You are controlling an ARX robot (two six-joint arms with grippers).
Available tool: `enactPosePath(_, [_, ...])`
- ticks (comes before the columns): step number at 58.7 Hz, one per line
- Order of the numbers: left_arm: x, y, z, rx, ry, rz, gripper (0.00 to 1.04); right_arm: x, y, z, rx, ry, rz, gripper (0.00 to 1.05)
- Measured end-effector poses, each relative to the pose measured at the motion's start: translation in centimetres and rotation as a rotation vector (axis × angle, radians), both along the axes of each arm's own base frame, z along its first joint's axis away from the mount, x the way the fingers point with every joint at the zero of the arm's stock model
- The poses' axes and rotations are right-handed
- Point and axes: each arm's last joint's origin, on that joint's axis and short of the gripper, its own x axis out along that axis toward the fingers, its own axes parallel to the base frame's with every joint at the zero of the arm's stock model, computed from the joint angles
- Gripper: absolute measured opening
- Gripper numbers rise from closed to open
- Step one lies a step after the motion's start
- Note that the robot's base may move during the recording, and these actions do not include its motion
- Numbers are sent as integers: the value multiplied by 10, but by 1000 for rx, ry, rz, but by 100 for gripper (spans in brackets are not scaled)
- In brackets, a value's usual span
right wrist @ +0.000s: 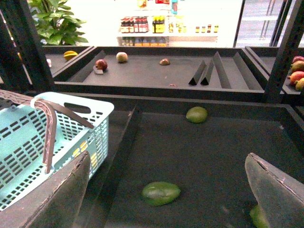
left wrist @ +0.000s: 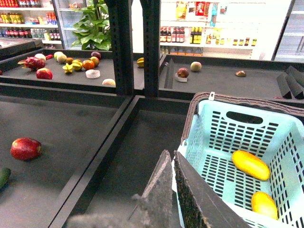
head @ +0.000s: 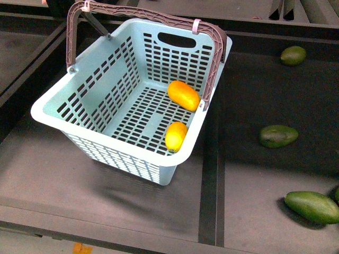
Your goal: Pick lemon and mango into basket
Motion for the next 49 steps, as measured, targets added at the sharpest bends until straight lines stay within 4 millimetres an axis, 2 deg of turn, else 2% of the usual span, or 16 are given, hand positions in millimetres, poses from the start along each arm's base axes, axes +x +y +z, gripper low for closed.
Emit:
enactPosePath(8, [0,0,0,0,0,0,4,0,0,0,0,0,0,96])
enactPosePath(10, [0,0,0,0,0,0,8,0,0,0,0,0,0,96])
enactPosePath(26, [0,0,0,0,0,0,66,0,0,0,0,0,0,96])
enactPosePath(36, [0,0,0,0,0,0,98,0,0,0,0,0,0,96])
enactPosePath(49, [0,0,0,2,0,0,98,0,0,0,0,0,0,96])
